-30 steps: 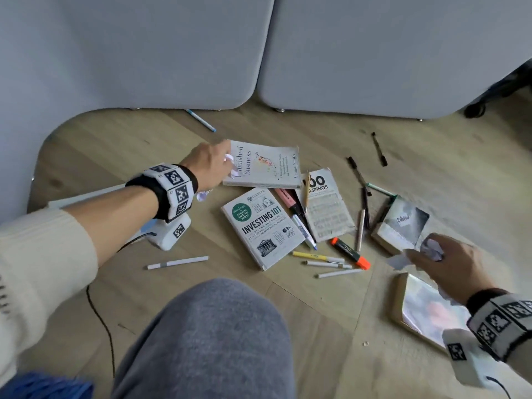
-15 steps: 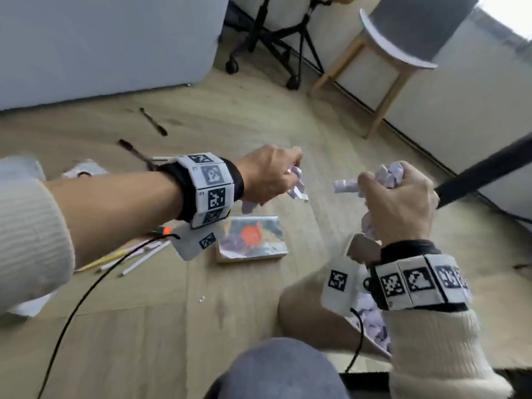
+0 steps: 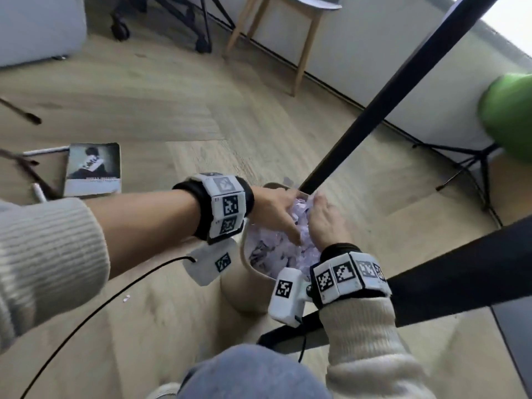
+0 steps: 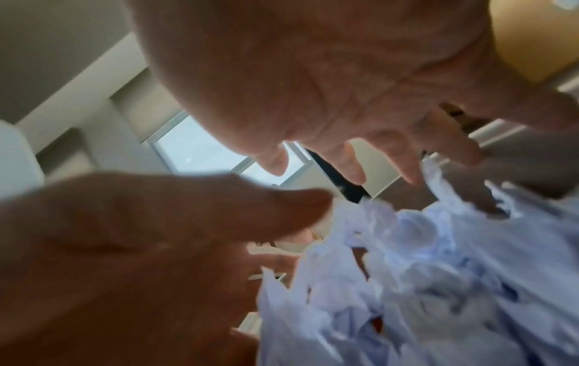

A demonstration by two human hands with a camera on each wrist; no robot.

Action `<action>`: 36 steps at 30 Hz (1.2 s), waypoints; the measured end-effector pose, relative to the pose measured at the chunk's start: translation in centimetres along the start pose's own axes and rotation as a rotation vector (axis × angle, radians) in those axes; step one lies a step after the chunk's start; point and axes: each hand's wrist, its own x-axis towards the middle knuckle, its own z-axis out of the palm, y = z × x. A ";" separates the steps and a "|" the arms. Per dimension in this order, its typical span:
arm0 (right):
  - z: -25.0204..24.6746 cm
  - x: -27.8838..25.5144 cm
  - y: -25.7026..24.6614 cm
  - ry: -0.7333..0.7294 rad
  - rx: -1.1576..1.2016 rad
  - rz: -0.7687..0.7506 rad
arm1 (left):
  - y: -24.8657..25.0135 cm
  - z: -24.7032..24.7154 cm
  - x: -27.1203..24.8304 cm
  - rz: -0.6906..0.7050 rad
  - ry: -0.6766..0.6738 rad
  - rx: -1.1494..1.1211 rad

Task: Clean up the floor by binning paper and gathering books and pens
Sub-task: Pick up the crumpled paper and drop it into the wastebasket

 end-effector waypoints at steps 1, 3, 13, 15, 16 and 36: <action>-0.1 -0.1 0.0 0.010 -0.025 -0.030 | -0.1 -0.3 -0.3 0.020 -0.038 -0.121; -0.5 -0.1 -0.3 0.046 -0.054 -0.069 | 0.0 -1.1 -1.0 0.005 -0.037 -0.333; 0.5 -3.8 -6.6 0.232 0.263 -0.510 | -5.1 -4.7 -6.0 -0.126 0.397 -0.205; 3.2 -5.1 -8.8 0.181 0.313 -0.726 | -7.3 -4.7 -8.0 -0.224 0.375 -0.015; 5.2 -6.0 -9.8 0.132 0.307 -0.838 | -8.7 -4.4 -9.3 -0.292 0.361 0.121; 31.0 -6.5 1.1 -0.499 -0.551 -1.387 | -21.9 3.5 -15.8 -0.710 0.354 0.257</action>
